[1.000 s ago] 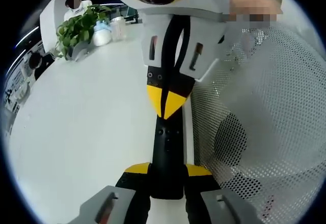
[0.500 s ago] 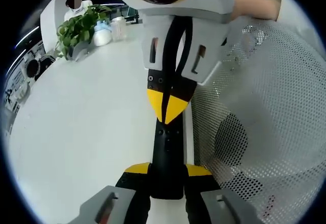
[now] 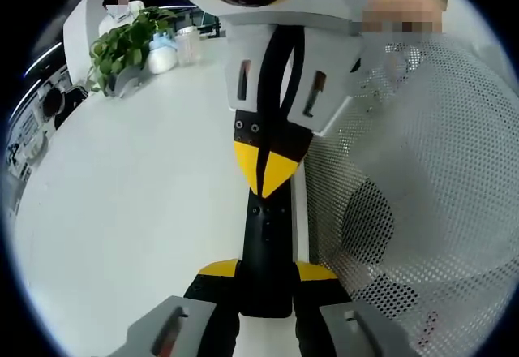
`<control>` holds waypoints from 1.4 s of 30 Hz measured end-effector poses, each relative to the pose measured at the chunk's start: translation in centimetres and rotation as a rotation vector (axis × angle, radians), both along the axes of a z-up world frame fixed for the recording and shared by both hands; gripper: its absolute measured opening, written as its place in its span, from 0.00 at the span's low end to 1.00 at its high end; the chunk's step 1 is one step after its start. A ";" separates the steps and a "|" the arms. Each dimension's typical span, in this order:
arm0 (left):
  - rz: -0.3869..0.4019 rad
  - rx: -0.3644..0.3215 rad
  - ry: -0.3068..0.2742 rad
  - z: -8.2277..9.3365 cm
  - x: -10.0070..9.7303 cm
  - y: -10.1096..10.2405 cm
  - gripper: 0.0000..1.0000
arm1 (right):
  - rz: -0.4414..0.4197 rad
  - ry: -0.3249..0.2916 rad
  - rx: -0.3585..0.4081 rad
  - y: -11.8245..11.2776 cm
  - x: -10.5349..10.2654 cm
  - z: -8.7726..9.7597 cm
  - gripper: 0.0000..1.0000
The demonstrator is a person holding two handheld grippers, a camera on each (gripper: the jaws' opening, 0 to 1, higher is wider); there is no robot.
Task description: Press the specified remote control buttons in sequence, fully releasing each button before pressing the next.
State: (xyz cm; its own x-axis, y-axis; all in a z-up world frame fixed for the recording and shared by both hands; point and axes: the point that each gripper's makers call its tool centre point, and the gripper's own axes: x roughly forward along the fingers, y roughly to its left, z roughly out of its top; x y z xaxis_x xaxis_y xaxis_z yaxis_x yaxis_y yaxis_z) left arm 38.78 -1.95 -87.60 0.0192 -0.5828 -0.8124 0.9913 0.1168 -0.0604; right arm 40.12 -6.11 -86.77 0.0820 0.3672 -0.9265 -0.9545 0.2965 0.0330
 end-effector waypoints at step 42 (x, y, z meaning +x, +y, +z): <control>0.001 0.002 -0.001 0.1 -0.1 0.1 0.24 | 0.051 -0.025 0.006 0.7 -0.5 0.1 0.00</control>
State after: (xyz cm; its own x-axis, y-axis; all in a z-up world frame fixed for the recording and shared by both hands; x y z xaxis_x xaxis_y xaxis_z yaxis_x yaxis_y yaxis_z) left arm 38.64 -1.89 -87.54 0.0210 -0.5811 -0.8136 0.9912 0.1182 -0.0588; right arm 39.59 -5.38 -86.64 0.0859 0.3766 -0.9224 -0.9688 0.2477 0.0109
